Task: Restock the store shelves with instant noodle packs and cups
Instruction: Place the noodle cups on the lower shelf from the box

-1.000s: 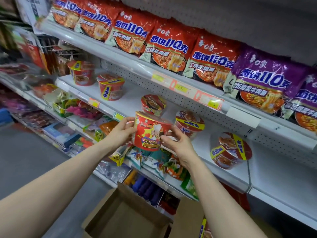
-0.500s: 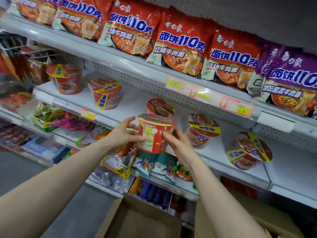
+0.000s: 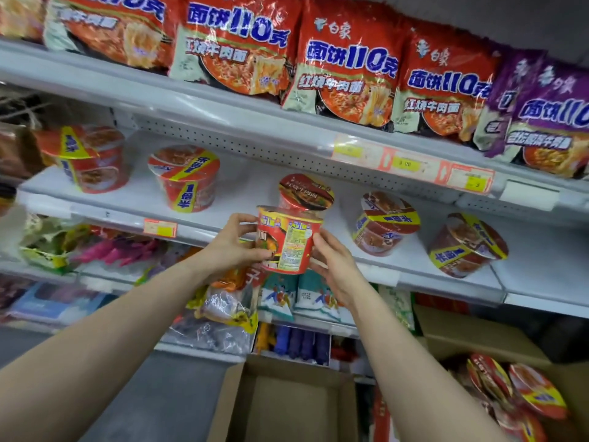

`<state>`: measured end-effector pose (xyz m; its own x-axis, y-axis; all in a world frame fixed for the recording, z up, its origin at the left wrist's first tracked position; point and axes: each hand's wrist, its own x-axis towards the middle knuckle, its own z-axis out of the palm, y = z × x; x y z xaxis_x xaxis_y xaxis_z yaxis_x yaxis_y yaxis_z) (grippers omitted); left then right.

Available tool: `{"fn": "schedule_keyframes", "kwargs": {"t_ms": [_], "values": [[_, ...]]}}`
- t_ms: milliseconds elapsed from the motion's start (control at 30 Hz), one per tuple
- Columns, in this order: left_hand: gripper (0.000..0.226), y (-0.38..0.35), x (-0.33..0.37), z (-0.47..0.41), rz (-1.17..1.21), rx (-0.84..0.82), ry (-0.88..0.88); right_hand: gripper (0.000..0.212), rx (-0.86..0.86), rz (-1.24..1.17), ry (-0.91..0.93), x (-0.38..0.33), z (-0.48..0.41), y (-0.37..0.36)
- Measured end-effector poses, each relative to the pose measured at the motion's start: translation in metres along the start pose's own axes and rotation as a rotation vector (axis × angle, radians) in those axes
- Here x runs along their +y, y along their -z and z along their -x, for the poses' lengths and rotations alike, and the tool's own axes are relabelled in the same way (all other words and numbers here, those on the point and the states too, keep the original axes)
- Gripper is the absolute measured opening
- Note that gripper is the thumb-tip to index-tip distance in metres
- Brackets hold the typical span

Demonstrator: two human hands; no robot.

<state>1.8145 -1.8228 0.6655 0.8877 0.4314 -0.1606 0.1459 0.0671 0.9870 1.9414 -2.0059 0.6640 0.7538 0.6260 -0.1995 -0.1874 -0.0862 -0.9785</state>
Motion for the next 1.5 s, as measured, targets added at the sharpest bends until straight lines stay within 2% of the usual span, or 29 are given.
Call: {"fn": "schedule_keyframes", "kwargs": {"t_ms": [67, 167, 267, 300, 400, 467, 567, 800, 1133, 1500], "values": [[0.077, 0.005, -0.007, -0.003, -0.012, 0.009, -0.006, 0.030, 0.038, 0.005, 0.012, 0.001, 0.001, -0.002], [0.097, 0.006, -0.011, -0.007, -0.004, -0.014, 0.010, 0.019, 0.114, 0.011, 0.025, 0.006, 0.000, 0.000], [0.082, 0.003, -0.015, -0.009, -0.071, -0.065, 0.007, 0.013, 0.119, 0.027, -0.007, 0.010, -0.001, 0.004], [0.079, 0.000, -0.016, -0.009, -0.104, -0.063, 0.001, 0.019, 0.102, 0.023, -0.021, 0.011, -0.001, 0.006], [0.081, -0.005, -0.017, -0.011, -0.183, 0.000, -0.052, 0.055, 0.020, 0.080, -0.026, 0.015, 0.001, 0.010], [0.080, -0.007, -0.017, -0.013, -0.225, 0.022, -0.099, 0.063, -0.015, 0.153, -0.006, 0.019, 0.003, 0.010], [0.081, -0.011, -0.022, -0.019, -0.249, 0.029, -0.143, 0.071, 0.021, 0.175, 0.022, 0.023, 0.003, 0.009], [0.076, -0.015, -0.024, -0.027, -0.200, 0.001, -0.131, 0.078, 0.018, 0.198, 0.061, 0.016, -0.005, 0.012], [0.073, -0.018, -0.021, -0.035, -0.234, 0.056, -0.200, 0.074, -0.017, 0.178, 0.072, 0.008, -0.012, 0.022], [0.096, -0.012, -0.021, -0.063, -0.335, 0.049, -0.231, 0.073, -0.004, 0.241, 0.053, 0.004, -0.041, 0.016]]}}
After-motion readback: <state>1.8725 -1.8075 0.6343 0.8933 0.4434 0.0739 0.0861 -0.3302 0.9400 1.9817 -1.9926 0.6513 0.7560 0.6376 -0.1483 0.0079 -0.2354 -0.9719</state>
